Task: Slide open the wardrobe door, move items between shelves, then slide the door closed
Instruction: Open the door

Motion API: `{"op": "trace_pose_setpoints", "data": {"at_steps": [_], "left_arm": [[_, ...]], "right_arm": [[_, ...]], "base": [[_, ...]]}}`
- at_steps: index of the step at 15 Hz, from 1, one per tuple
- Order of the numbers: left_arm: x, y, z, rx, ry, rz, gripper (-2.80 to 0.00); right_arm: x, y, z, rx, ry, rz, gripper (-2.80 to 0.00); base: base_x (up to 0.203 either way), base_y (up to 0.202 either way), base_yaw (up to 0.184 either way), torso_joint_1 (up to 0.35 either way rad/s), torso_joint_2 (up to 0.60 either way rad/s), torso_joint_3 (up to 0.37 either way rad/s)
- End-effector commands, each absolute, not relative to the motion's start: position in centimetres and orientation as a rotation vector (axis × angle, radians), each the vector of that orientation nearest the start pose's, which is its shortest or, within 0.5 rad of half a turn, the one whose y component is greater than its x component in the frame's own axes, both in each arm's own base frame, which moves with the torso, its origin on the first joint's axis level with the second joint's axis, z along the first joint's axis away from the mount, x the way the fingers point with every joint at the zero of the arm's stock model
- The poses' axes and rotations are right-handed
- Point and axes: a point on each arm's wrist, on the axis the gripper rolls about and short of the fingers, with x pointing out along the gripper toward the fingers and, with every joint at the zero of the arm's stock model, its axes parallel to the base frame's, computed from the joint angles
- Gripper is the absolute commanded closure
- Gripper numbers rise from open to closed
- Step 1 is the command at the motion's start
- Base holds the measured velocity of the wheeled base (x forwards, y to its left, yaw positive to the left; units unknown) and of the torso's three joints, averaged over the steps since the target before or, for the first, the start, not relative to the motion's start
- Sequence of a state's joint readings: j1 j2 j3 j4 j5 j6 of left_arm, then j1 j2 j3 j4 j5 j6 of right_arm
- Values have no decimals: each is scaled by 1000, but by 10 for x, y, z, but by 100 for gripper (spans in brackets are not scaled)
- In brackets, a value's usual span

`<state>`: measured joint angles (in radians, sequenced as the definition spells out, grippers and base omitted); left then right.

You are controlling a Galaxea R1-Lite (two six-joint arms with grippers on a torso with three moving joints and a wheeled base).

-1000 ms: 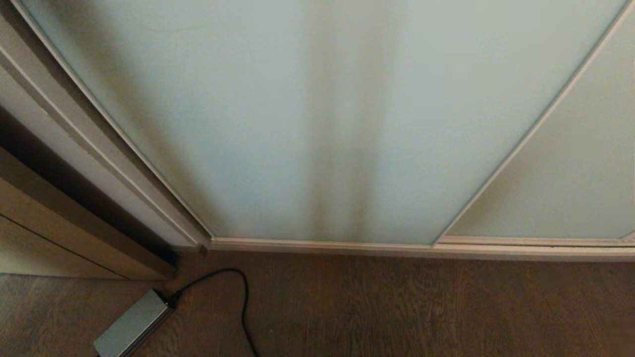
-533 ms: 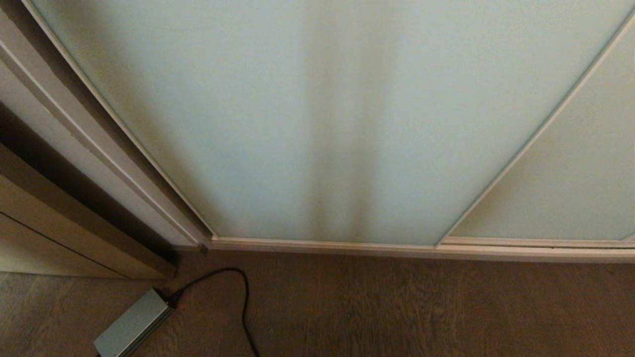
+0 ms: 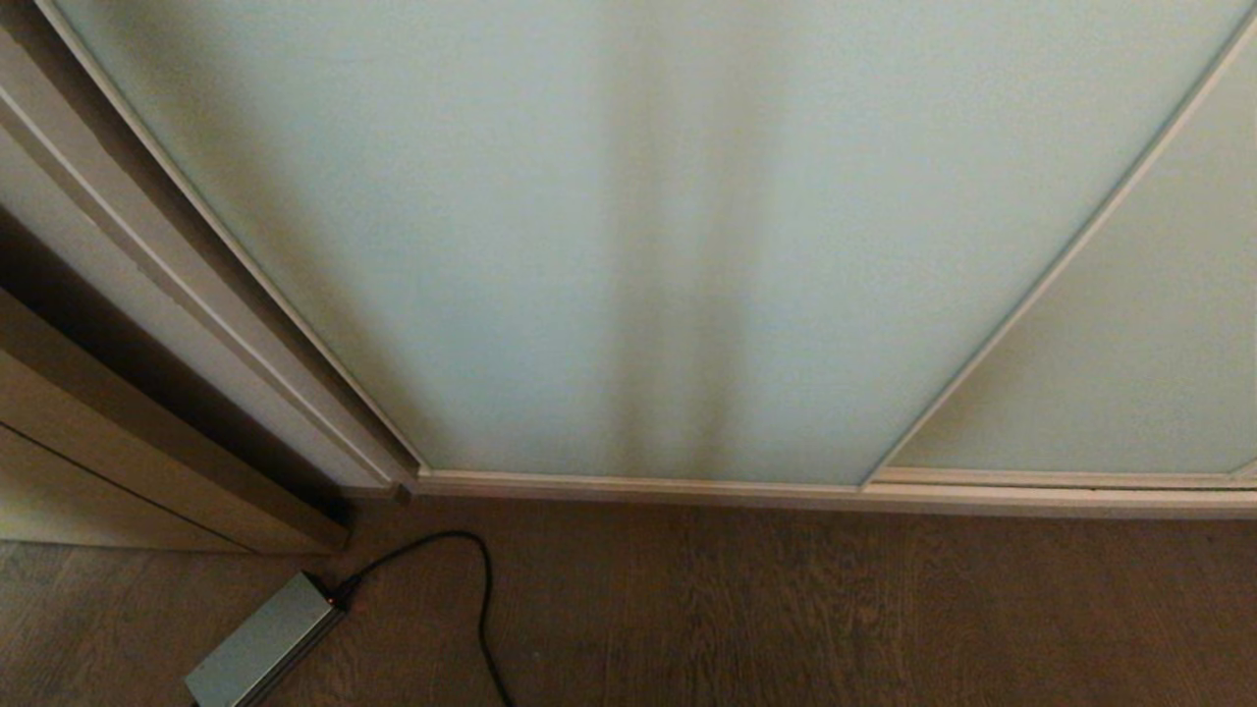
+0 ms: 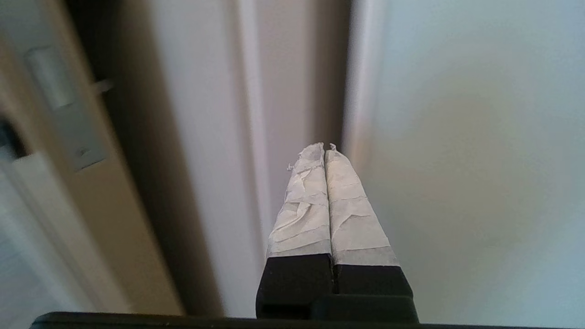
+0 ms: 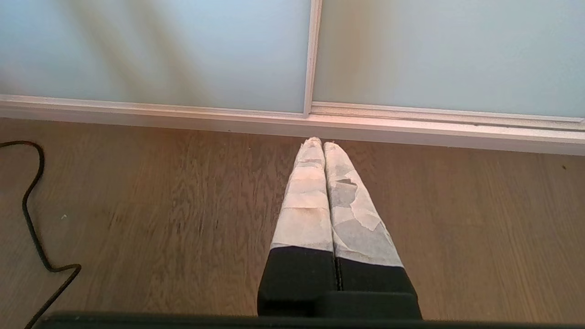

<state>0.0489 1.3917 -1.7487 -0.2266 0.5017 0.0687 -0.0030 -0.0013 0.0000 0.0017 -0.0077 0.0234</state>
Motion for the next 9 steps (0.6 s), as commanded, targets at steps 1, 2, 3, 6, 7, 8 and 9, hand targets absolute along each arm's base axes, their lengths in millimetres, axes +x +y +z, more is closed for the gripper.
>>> {"op": "trace_pose_setpoints", "data": {"at_steps": [1, 2, 3, 6, 7, 8, 9], "left_arm": [[186, 23, 475, -58, -517, 589, 0], [191, 28, 473, -53, -510, 611, 0], [195, 32, 472, -49, -509, 627, 0], [211, 47, 471, -39, -516, 683, 0], [214, 51, 469, -36, -511, 695, 0], [218, 56, 467, -30, -505, 713, 0], [224, 60, 464, -25, -497, 723, 0]], "right_arm": [[-23, 0, 75, 23, 1, -11, 0], [-23, 0, 75, 23, 0, -11, 0], [-23, 0, 75, 23, 0, -11, 0], [-23, 0, 75, 23, 0, -11, 0], [-23, 0, 75, 23, 0, -11, 0], [-23, 0, 75, 23, 1, -11, 0], [-23, 0, 75, 23, 0, -11, 0]], "base": [[0, 0, 0, 0, 0, 0], [0, 0, 0, 0, 0, 0], [0, 0, 0, 0, 0, 0], [0, 0, 0, 0, 0, 0], [0, 0, 0, 0, 0, 0], [0, 0, 0, 0, 0, 0], [0, 0, 0, 0, 0, 0]]}}
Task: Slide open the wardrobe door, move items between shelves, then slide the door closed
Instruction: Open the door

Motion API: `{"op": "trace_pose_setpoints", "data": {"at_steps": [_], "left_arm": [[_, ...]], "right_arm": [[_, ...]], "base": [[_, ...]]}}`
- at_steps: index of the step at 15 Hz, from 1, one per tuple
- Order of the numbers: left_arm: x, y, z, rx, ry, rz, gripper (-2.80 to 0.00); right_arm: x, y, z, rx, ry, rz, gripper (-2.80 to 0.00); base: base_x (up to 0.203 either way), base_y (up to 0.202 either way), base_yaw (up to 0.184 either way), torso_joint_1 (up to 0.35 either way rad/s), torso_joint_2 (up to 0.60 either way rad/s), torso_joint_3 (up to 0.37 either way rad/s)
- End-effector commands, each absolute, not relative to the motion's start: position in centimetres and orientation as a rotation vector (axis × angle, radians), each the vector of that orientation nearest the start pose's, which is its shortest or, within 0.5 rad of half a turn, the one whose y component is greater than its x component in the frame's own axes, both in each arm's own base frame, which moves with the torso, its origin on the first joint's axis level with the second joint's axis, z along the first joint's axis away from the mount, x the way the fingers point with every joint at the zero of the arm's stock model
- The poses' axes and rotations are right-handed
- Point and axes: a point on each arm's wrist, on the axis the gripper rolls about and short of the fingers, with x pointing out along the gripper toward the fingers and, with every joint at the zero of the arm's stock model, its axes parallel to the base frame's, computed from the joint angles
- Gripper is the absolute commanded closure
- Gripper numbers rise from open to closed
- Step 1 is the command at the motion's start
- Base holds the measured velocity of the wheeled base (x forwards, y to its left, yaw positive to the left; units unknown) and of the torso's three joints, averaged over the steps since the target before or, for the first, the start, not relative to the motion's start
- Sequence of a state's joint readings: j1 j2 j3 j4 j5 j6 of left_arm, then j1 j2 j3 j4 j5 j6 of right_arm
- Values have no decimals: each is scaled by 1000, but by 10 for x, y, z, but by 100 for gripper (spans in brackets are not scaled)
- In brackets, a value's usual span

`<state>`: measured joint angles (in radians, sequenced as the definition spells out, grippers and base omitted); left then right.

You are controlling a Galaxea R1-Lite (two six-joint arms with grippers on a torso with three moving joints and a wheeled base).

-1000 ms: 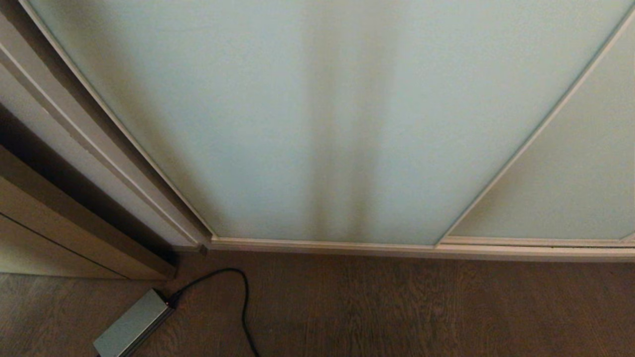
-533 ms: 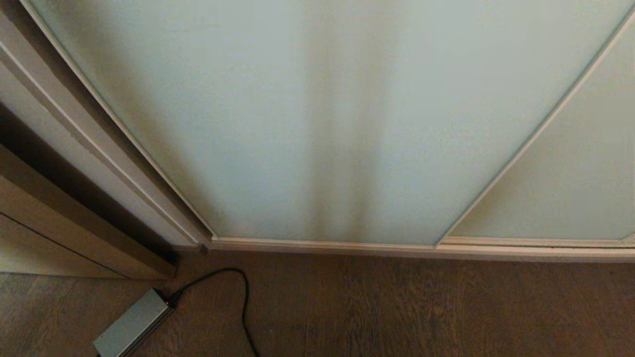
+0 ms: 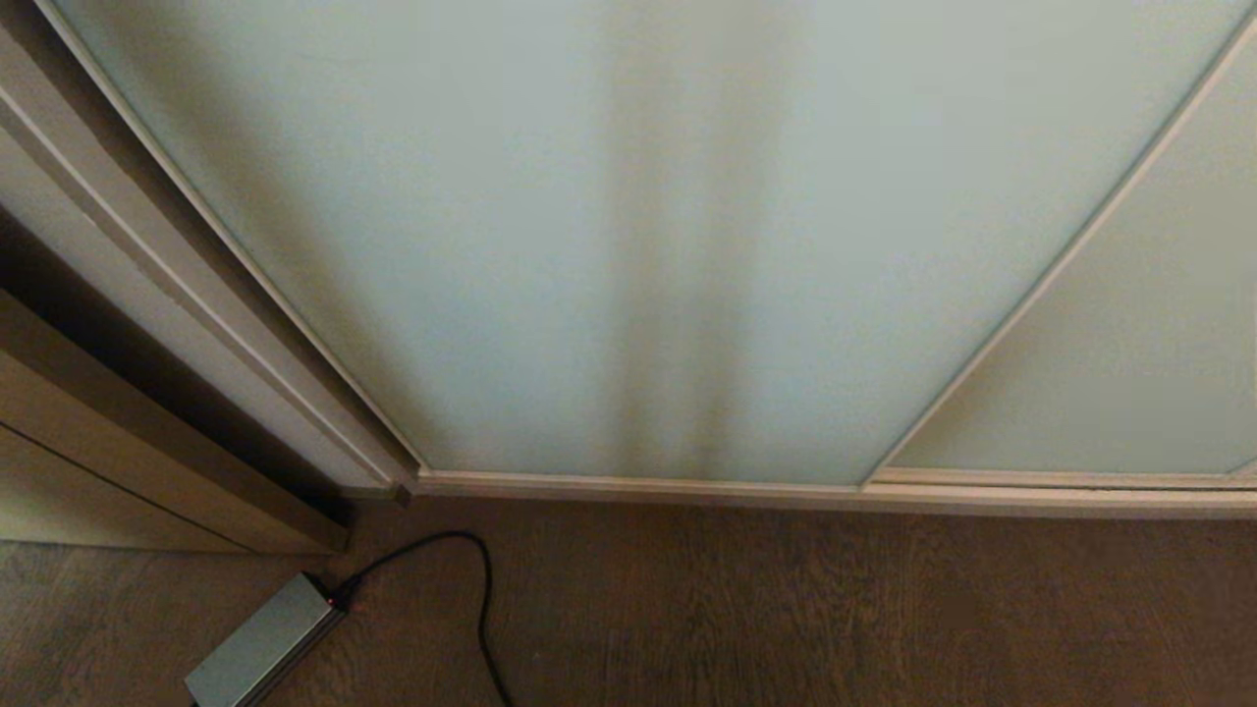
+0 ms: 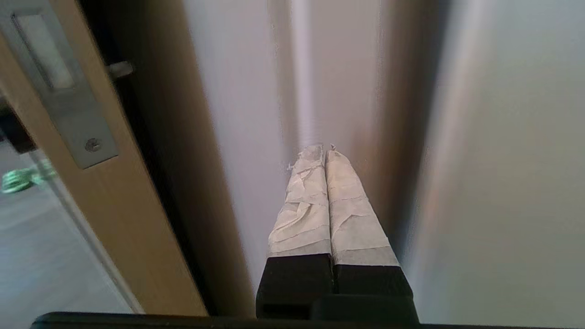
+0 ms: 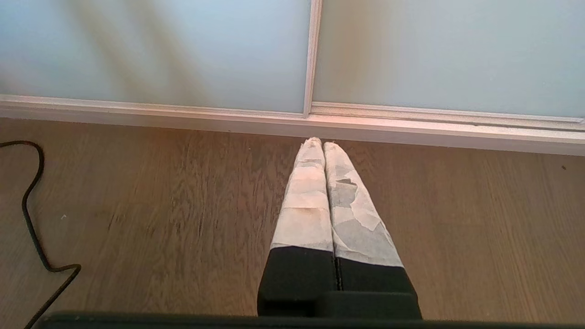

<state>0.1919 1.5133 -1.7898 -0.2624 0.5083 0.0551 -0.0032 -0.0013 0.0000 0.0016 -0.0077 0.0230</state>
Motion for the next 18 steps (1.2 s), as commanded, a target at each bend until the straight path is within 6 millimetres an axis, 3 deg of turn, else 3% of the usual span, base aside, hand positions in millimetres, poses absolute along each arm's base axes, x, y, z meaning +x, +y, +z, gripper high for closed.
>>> {"op": "trace_pose_setpoints", "data": {"at_steps": [1, 12, 18], "left_arm": [[227, 61, 461, -32, -492, 718, 0], [230, 49, 449, -70, -463, 518, 0], [245, 51, 444, -67, -447, 510, 0]], "right_arm": [[-23, 0, 75, 23, 1, -11, 0], [-23, 0, 75, 23, 0, -11, 0], [-23, 0, 75, 23, 0, -11, 0]], "base": [[0, 0, 0, 0, 0, 0], [0, 0, 0, 0, 0, 0], [0, 0, 0, 0, 0, 0]]}}
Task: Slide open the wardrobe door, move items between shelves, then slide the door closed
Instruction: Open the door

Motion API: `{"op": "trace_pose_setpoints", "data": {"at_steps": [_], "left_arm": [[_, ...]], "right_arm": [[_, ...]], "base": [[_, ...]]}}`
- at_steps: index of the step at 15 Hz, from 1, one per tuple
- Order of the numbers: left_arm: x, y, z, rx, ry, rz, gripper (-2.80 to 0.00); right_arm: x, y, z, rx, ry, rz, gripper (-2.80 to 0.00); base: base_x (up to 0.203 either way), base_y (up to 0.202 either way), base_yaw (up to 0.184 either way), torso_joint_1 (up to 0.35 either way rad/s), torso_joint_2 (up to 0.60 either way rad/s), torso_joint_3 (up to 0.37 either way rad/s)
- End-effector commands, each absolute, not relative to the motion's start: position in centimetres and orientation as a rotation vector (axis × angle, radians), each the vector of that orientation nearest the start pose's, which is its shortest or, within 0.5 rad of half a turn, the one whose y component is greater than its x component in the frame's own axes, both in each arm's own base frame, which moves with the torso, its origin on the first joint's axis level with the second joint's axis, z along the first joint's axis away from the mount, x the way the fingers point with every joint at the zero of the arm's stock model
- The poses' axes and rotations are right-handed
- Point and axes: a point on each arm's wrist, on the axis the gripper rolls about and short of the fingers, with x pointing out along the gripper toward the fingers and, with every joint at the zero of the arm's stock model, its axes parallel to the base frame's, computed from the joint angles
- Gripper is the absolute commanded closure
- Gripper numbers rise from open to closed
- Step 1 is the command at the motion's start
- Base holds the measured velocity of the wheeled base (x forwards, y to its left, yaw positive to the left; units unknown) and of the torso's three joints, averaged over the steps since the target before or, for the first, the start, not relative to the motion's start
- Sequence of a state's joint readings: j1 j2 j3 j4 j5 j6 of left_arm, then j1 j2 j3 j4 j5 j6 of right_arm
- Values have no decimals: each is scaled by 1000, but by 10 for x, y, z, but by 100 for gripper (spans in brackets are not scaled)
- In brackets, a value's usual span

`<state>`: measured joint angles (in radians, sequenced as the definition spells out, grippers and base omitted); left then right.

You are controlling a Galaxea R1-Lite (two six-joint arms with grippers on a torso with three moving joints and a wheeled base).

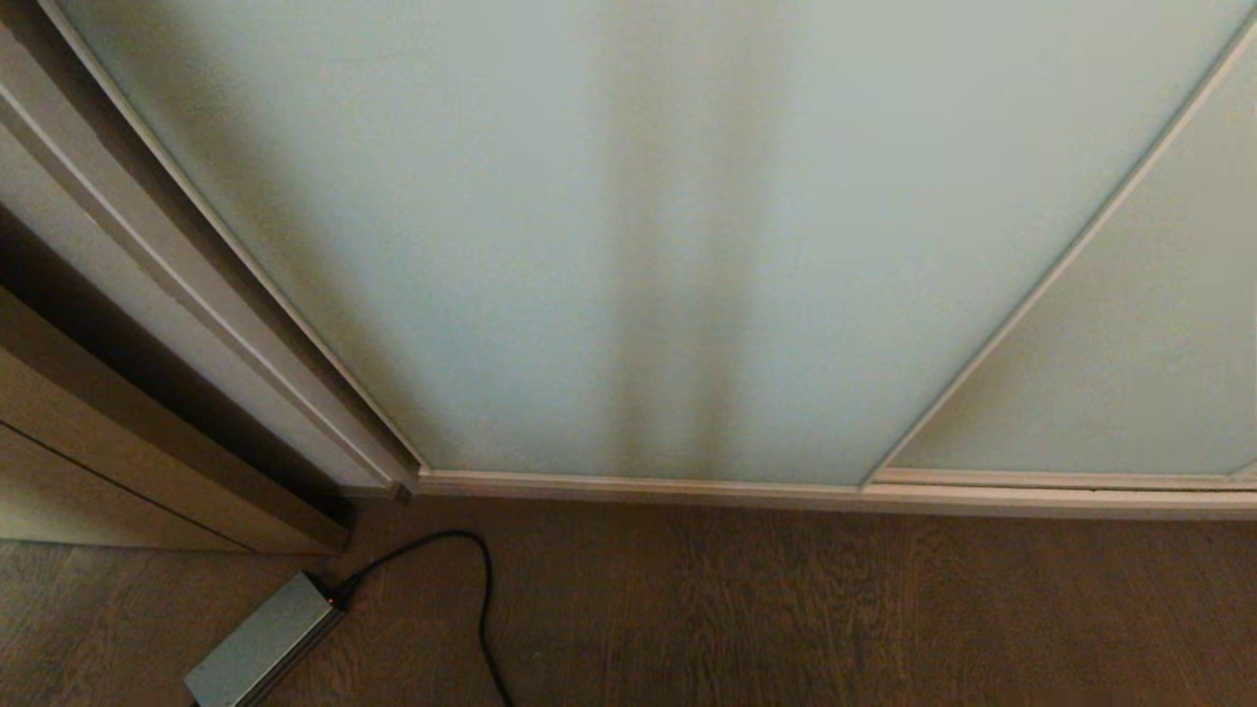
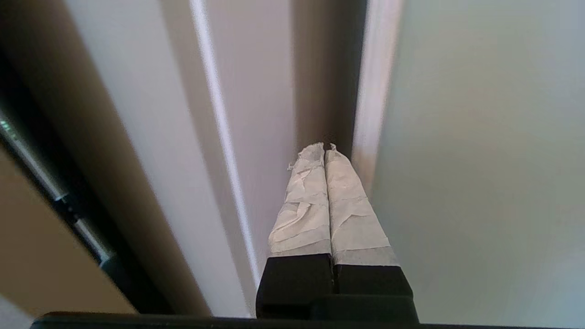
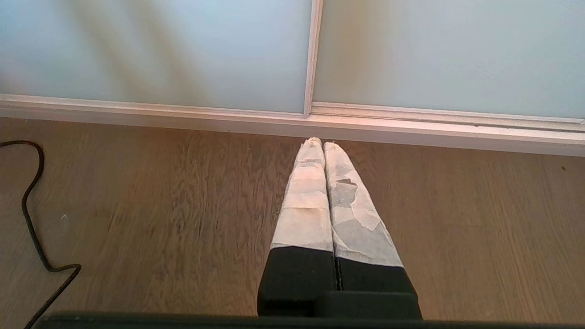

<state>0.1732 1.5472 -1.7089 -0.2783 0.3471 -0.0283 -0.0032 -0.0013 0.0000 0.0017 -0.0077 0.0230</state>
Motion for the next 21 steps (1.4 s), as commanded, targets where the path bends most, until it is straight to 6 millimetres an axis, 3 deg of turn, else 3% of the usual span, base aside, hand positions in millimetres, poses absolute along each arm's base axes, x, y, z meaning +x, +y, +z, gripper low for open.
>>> {"op": "trace_pose_setpoints", "data": {"at_steps": [1, 21], "left_arm": [[244, 51, 447, -69, -466, 512, 0], [283, 61, 431, -59, -412, 461, 0]], "right_arm": [[-23, 0, 75, 23, 0, -11, 0], [-23, 0, 75, 23, 0, -11, 0]], "base": [[0, 0, 0, 0, 0, 0], [0, 0, 0, 0, 0, 0]]}}
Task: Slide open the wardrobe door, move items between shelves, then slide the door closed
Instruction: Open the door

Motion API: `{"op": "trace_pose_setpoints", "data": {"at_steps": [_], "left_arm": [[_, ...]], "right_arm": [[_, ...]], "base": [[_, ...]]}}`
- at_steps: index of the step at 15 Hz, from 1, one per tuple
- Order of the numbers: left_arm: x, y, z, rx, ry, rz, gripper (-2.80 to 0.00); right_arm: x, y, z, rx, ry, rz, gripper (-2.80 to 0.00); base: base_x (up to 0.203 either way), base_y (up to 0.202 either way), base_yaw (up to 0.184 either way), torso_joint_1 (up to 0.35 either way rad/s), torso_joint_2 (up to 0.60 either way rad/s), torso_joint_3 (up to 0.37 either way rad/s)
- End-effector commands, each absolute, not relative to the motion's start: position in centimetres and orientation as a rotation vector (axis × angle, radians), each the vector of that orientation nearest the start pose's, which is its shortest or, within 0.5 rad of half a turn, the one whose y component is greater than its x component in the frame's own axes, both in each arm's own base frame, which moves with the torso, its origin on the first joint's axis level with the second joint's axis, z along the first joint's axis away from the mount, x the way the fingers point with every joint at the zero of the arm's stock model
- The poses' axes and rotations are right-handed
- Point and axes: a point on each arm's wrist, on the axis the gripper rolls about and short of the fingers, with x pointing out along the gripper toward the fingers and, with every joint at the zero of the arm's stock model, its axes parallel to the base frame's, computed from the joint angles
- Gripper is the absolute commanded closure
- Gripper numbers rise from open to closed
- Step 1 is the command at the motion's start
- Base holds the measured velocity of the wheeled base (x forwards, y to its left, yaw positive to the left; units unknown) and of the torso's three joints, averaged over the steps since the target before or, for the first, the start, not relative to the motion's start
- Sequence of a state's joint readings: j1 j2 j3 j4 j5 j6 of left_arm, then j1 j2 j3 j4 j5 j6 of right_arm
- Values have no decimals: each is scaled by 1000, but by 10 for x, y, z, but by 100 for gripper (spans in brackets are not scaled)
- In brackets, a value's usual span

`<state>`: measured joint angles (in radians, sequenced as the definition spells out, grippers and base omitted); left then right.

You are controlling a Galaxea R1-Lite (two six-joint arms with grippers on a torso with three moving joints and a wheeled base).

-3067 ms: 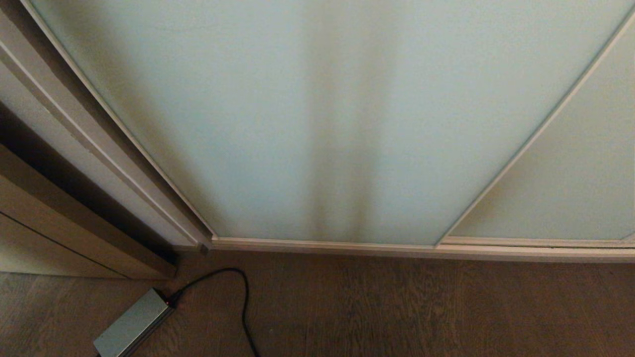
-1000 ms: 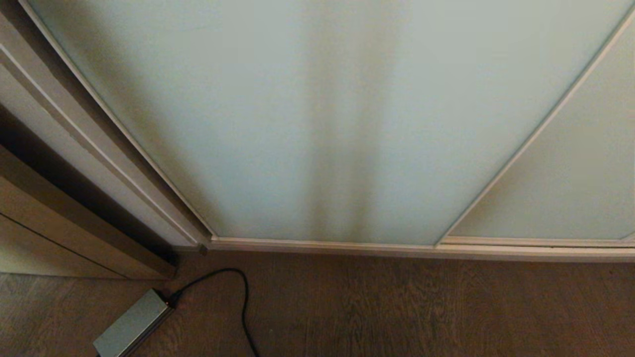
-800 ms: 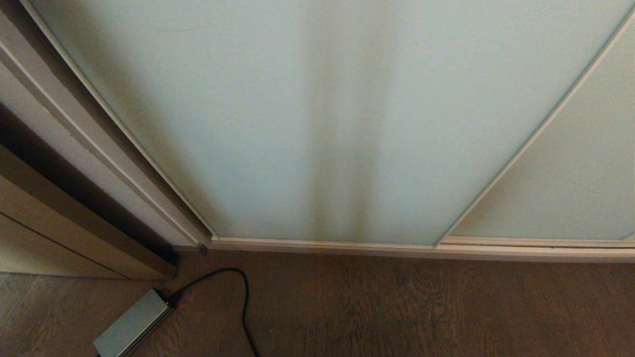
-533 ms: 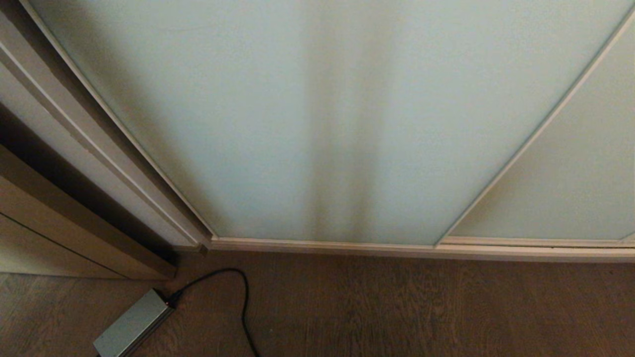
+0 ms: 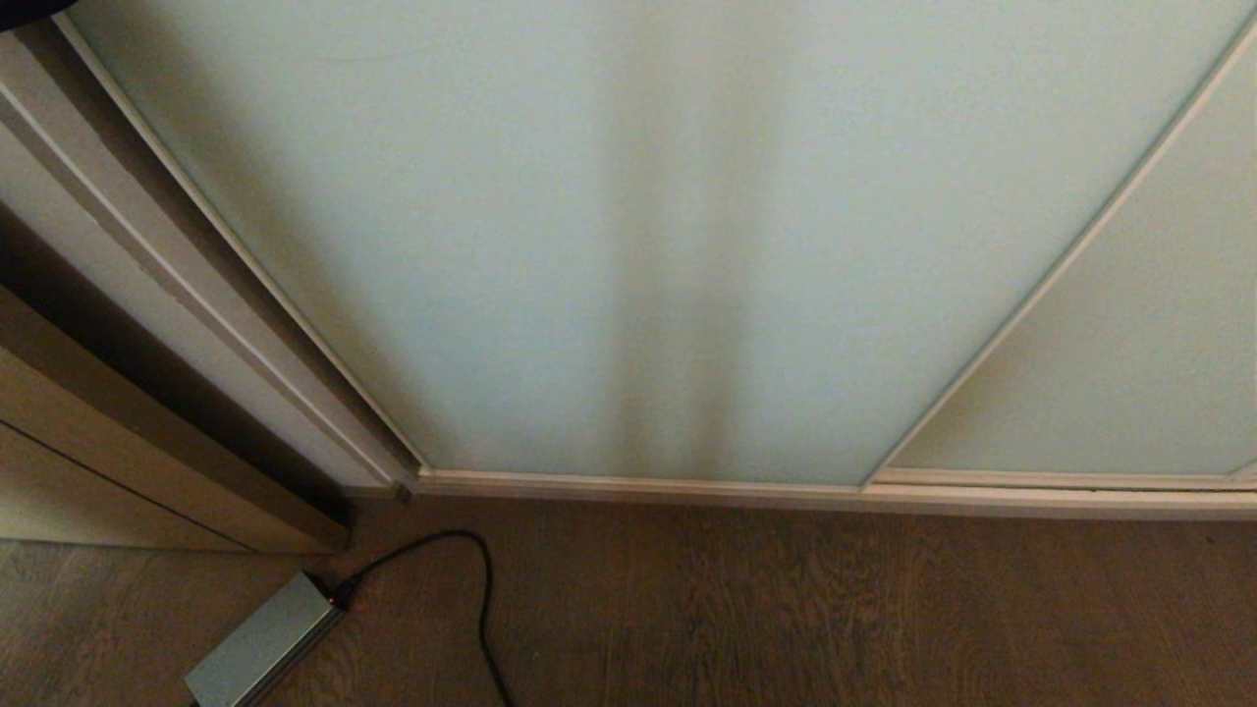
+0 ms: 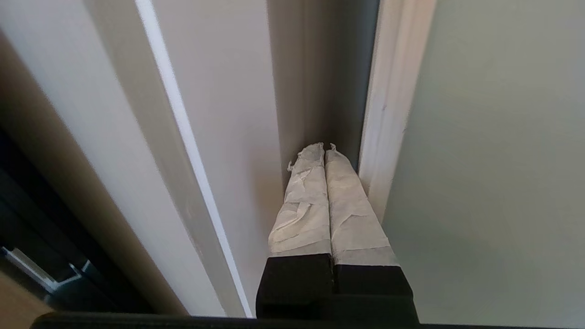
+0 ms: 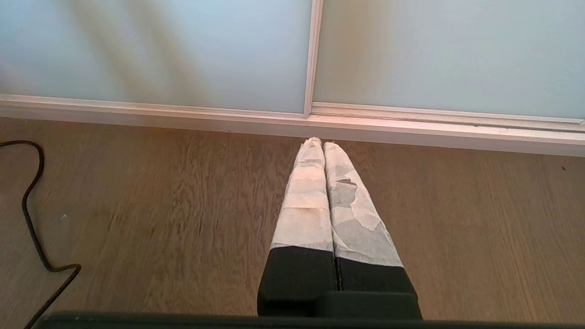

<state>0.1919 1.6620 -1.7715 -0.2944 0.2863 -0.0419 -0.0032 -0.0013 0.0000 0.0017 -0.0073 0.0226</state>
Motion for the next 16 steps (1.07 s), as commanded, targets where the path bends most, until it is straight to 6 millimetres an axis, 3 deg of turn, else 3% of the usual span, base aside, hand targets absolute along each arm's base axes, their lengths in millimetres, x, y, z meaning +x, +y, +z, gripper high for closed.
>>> {"op": "trace_pose_setpoints", "data": {"at_steps": [1, 5, 10, 13, 16], "left_arm": [[285, 62, 430, -59, -409, 456, 0], [282, 56, 431, -76, -413, 403, 0], [270, 29, 437, -95, -421, 314, 0], [248, 17, 446, -108, -449, 275, 0], [215, 15, 463, -113, -510, 269, 0]], "right_arm": [[-23, 0, 75, 23, 0, -11, 0], [-23, 0, 75, 23, 0, -11, 0], [-23, 0, 75, 23, 0, -11, 0], [-23, 0, 75, 23, 0, -11, 0], [-23, 0, 75, 23, 0, -11, 0]], "base": [[0, 0, 0, 0, 0, 0], [0, 0, 0, 0, 0, 0], [0, 0, 0, 0, 0, 0], [0, 0, 0, 0, 0, 0], [0, 0, 0, 0, 0, 0]]}}
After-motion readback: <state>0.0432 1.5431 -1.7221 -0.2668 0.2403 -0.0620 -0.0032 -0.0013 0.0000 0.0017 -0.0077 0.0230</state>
